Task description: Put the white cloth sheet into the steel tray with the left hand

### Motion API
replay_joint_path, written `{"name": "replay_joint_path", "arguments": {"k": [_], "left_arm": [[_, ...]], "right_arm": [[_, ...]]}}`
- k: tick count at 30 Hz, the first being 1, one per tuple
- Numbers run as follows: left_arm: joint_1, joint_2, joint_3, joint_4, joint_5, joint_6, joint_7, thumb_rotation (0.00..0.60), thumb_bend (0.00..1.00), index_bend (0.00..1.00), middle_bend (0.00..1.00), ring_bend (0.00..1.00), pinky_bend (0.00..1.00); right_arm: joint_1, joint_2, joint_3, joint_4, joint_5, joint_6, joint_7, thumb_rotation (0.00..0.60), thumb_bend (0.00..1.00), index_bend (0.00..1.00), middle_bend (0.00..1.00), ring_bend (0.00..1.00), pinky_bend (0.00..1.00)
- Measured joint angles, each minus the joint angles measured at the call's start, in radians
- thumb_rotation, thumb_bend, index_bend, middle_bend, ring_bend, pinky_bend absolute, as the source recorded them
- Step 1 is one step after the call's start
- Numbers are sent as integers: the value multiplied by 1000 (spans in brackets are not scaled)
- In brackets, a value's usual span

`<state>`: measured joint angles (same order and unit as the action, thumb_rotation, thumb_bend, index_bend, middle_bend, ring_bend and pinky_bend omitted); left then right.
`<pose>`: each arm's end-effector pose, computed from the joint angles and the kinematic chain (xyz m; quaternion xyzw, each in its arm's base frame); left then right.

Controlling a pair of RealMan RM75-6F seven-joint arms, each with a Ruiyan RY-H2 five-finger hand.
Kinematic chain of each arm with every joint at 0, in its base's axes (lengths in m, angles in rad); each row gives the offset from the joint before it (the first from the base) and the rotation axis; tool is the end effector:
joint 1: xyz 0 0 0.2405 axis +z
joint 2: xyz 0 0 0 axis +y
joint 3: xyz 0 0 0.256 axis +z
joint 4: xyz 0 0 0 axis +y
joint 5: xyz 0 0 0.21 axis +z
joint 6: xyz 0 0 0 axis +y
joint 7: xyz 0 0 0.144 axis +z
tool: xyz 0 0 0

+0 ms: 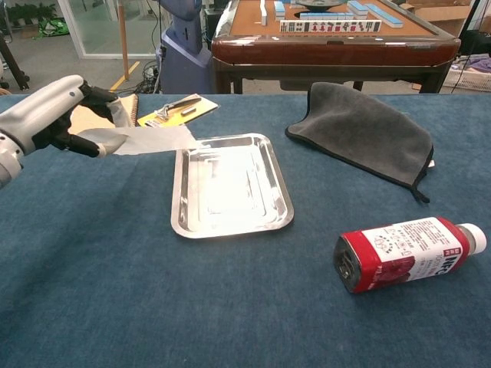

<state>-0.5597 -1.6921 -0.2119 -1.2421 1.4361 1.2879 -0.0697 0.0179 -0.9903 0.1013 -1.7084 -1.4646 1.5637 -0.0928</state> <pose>-0.1810 0.3288 0.0022 -0.6116 -0.3839 -0.5461 0.4245 -0.3068 -0.1693 0.2098 0.5697 -0.3374 0.3650 0.6545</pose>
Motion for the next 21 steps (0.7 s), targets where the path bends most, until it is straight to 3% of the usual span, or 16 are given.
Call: {"name": "replay_joint_path", "arguments": {"k": [8,16,21], "left_arm": [[-39,-26,13,-66,27,-18,113,600,368,677,454,356,260],[-75,-84,10,-101,-9,-53,400,600,368,678,461,358,263],[-97,-108,-7,-145,-104,-98,606,600,368,681,460,358,263]], "right_arm": [[-6,2,-5,-8,-9,8,-4,600,245,113,181,75,174],[-14,5,-10,-1,-15,16,9,600,245,113,182,75,174],[-13,5,-11,15,-18,11,26,600,244,113,181,76,174]]}}
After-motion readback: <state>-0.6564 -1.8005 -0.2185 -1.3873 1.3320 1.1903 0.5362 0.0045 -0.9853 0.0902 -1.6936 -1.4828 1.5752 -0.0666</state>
